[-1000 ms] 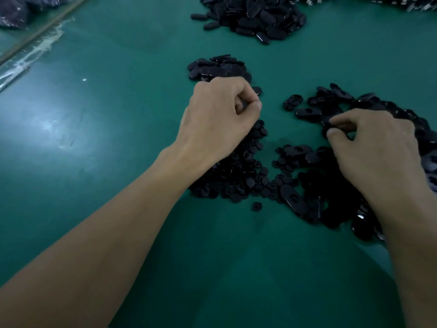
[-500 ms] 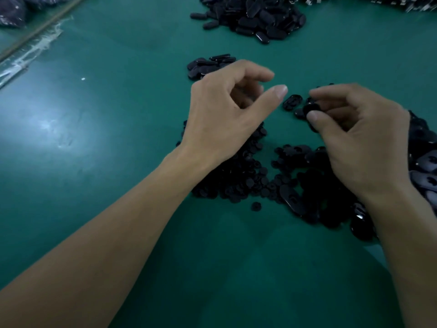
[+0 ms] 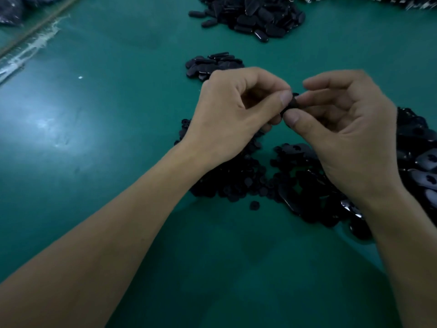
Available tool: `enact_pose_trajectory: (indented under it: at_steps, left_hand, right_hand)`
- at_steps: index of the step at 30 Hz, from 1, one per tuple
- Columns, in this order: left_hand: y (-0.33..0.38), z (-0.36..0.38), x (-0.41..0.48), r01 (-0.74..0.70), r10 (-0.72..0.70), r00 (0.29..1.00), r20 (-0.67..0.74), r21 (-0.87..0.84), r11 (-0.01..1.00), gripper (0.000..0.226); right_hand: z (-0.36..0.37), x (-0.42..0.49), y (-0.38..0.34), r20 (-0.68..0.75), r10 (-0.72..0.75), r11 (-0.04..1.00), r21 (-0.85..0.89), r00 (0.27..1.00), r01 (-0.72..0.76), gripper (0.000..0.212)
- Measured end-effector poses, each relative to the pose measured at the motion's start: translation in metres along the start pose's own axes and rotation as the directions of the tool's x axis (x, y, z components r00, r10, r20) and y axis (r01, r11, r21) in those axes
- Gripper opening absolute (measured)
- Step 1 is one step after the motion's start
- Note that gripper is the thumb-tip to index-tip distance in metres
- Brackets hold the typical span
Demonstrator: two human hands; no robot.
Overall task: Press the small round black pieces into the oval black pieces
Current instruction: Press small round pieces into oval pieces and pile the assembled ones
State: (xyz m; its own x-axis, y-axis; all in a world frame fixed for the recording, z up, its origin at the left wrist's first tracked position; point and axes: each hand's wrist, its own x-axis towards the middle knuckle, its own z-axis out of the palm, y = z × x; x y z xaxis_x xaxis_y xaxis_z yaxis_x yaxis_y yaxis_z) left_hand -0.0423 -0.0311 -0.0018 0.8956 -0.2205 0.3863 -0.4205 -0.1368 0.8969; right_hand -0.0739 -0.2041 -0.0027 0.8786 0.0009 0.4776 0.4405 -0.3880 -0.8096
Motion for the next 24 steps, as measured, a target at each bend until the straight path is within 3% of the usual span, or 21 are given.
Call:
enact_pose_trajectory:
  at_steps: [4, 11, 15, 18, 21, 24]
  left_hand:
    - [0.000, -0.001, 0.002, 0.038, -0.040, 0.999, -0.030, -0.084, 0.996, 0.007]
    - [-0.001, -0.004, 0.000, 0.056, -0.056, 0.998, 0.010, -0.034, 0.998, 0.006]
    - [-0.003, -0.005, 0.003, 0.054, -0.057, 0.996, -0.072, -0.038, 0.998, 0.006]
    - [-0.005, -0.006, 0.005, 0.052, -0.048, 0.992, -0.113, 0.028, 0.998, 0.007]
    - [-0.008, -0.006, 0.004, 0.067, -0.060, 0.990, -0.125, 0.053, 0.996, 0.007]
    - [-0.007, -0.005, 0.004, 0.070, -0.062, 0.992, -0.109, 0.066, 0.995, 0.009]
  right_hand:
    - [0.002, 0.000, 0.003, 0.036, 0.054, 0.999, -0.009, 0.998, -0.054, 0.020]
    - [0.004, 0.000, 0.004, 0.022, 0.066, 0.998, 0.020, 0.998, -0.067, 0.024]
    - [0.005, -0.005, 0.009, 0.019, 0.069, 0.967, -0.249, 0.997, -0.062, 0.015]
    - [0.006, -0.007, 0.011, 0.199, 0.076, 0.860, -0.509, 0.977, 0.036, 0.025]
    - [0.007, -0.006, 0.011, 0.335, 0.133, 0.798, -0.594, 0.933, 0.100, 0.037]
    - [0.007, -0.006, 0.009, 0.329, 0.122, 0.798, -0.593, 0.936, 0.105, 0.023]
